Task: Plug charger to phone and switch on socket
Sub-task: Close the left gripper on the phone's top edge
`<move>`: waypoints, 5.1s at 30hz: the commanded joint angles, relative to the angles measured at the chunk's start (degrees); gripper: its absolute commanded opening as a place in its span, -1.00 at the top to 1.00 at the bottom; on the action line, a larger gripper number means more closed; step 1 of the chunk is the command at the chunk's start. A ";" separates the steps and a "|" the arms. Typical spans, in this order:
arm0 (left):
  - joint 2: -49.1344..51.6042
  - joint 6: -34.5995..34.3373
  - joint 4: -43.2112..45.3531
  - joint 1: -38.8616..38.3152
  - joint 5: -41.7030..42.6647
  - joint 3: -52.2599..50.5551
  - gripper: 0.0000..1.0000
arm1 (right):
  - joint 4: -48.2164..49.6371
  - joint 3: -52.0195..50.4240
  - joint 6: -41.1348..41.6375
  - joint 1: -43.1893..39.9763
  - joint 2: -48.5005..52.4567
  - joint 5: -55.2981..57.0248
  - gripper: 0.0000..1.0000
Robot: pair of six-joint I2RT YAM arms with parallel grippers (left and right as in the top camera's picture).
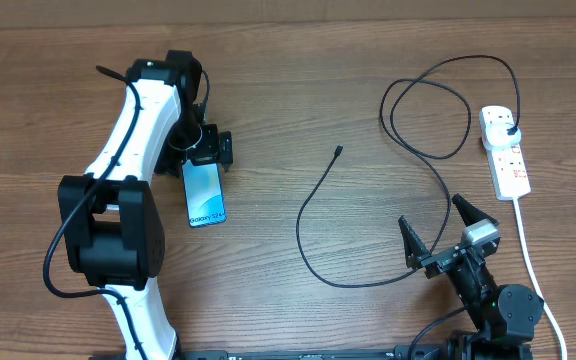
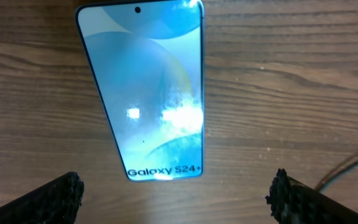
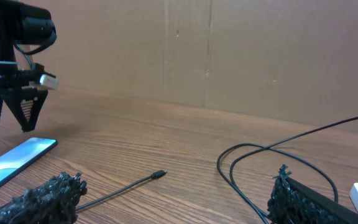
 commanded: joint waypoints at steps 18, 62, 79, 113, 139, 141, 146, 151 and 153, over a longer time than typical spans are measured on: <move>0.35 -2.25 11.78 -0.37 -0.52 -13.03 -1.00 | 0.15 -0.61 0.13 -0.37 -0.63 0.39 -1.00; 0.46 -4.42 26.58 -0.39 -1.77 -26.69 -0.83 | 0.15 -0.61 0.13 -0.37 -0.63 0.39 -1.00; 0.46 -4.42 26.49 -0.39 6.51 -26.97 -0.56 | 0.15 -0.61 0.11 -0.37 -0.63 0.39 -1.00; 0.44 -5.14 27.04 -3.43 8.44 -26.97 -0.63 | 0.15 -0.61 0.13 -0.37 -0.63 0.39 -1.00; 0.46 -6.58 34.21 -4.31 9.90 -32.72 -0.93 | 0.15 -0.61 0.11 -0.37 -0.63 0.39 -0.99; 0.46 -6.80 34.56 -4.31 10.43 -32.72 -0.87 | 0.15 -0.61 0.11 -0.37 -0.63 0.39 -0.99; 0.46 -9.40 34.16 -5.35 5.81 -32.65 -0.75 | 0.15 -0.61 0.11 -0.37 -0.63 0.39 -1.00; 0.46 -9.40 33.92 -7.02 3.10 -32.65 -0.78 | 0.15 -0.61 0.11 -0.37 -0.63 0.39 -1.00; 0.46 -9.40 33.92 -7.82 2.23 -32.63 -0.80 | 0.15 -0.61 0.11 -0.37 -0.63 0.39 -1.00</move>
